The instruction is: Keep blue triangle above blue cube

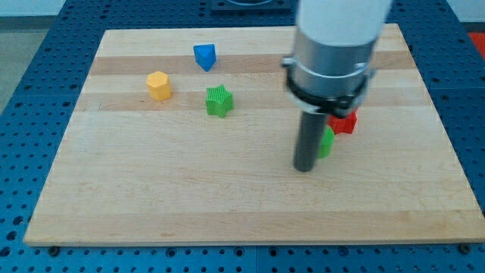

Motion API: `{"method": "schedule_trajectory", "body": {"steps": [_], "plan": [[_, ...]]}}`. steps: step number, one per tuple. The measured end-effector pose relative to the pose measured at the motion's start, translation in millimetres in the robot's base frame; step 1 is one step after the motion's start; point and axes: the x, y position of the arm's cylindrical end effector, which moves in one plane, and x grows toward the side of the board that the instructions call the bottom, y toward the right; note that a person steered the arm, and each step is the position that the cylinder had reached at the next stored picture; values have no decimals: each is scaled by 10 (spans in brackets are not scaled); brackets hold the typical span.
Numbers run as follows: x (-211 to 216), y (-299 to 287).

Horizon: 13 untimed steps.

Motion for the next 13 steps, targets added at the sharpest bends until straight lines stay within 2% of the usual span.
{"method": "schedule_trajectory", "body": {"steps": [1, 2, 3, 4, 5, 6, 7, 9, 10, 11, 13], "plan": [[-353, -34], [-227, 251], [28, 550], [94, 711], [629, 693], [816, 706], [215, -207], [-1419, -123], [-2441, -198], [-3192, -975], [-2541, -1942]]}}
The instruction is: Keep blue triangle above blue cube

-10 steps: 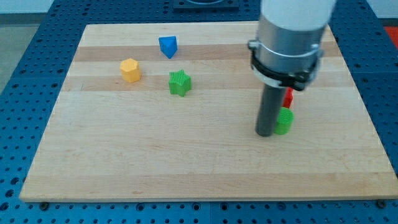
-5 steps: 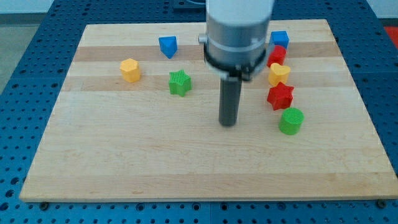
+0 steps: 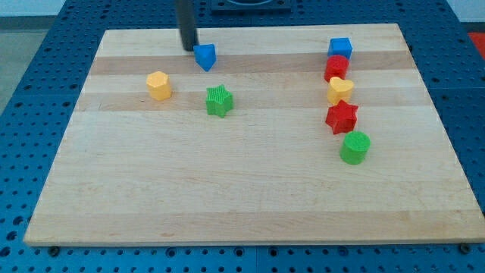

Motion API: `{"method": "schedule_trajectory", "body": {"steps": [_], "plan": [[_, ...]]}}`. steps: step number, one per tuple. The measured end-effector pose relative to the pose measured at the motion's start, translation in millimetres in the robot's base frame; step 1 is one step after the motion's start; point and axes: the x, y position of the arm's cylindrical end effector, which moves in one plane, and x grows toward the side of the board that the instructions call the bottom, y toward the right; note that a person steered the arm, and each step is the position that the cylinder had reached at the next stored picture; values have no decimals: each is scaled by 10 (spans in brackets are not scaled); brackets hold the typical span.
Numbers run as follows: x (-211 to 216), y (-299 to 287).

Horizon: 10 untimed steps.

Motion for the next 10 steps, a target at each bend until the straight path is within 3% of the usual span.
{"method": "schedule_trajectory", "body": {"steps": [1, 3, 4, 6, 7, 8, 9, 10], "plan": [[365, 404], [-22, 1598], [-37, 1048], [-91, 605], [-357, 509], [-251, 1307], [-269, 1712], [-438, 1491]]}}
